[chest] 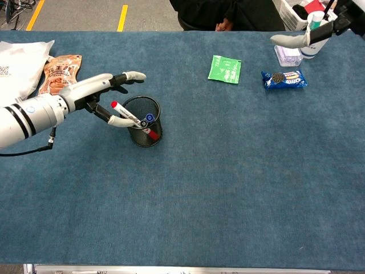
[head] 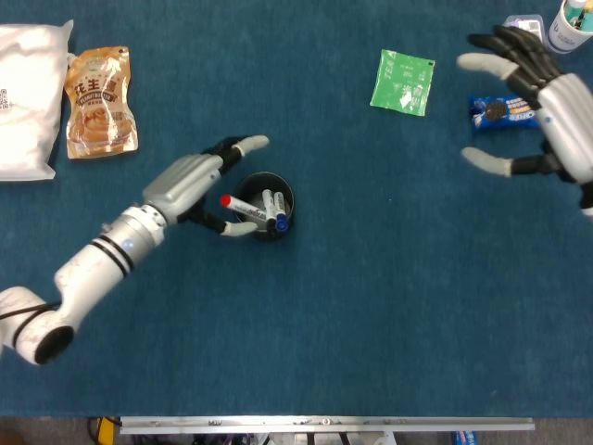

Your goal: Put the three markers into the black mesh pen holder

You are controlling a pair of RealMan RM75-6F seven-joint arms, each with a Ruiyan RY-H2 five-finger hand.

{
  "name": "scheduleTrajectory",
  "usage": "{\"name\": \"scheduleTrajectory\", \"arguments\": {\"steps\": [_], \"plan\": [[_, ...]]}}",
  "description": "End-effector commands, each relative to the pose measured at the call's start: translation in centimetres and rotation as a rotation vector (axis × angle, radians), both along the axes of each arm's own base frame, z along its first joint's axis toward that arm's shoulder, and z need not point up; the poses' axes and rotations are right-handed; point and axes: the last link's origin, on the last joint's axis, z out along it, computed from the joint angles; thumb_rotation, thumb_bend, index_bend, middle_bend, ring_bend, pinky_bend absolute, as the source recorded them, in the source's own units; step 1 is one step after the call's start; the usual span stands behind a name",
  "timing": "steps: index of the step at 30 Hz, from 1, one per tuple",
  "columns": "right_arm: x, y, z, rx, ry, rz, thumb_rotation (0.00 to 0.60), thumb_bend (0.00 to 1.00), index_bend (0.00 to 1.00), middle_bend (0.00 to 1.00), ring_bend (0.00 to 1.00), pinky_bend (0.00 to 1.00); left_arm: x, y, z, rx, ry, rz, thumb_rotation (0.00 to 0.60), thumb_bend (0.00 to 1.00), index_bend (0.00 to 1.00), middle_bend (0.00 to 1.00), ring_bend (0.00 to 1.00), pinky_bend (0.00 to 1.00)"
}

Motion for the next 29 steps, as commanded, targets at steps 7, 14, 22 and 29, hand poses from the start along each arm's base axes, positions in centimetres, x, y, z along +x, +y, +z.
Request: {"name": "scheduleTrajectory", "arguments": {"steps": [7,14,22,29], "plan": [[-6.2,3.4,2.6,-0.156,0.203,-0.182,0.600,0.29,0.26,0.19,0.05,0.00,-3.2,-0.3,6.3,0.342,0.167,-0.046,0.600,0.17,0.00,0.08,0.05,0.12],[-10.5,7.1,3.6,-0.226,0.321,-0.313,0.600,0.32,0.31,0.21,0.06,0.02,-7.2,-2.9,10.0,0.570,0.323,0.025,0.600,0.17,0.00,0.09,0.05,0.12],[-13.2,10.1,4.1,-0.239,0.351,-0.435,0.600,0.36,0.33,0.22,0.06,0.02,-10.1,-7.3,12.6,0.678,0.459,0.114,0.600,0.17,0.00,0.10,0.06,0.12],[-14.3,11.0,4.2,-0.230,0.354,-0.486,0.600,0.38,0.33,0.22,0.06,0.02,-11.0,-10.2,13.3,0.721,0.494,0.169,0.600,0.17,0.00,0.10,0.06,0.12]]}}
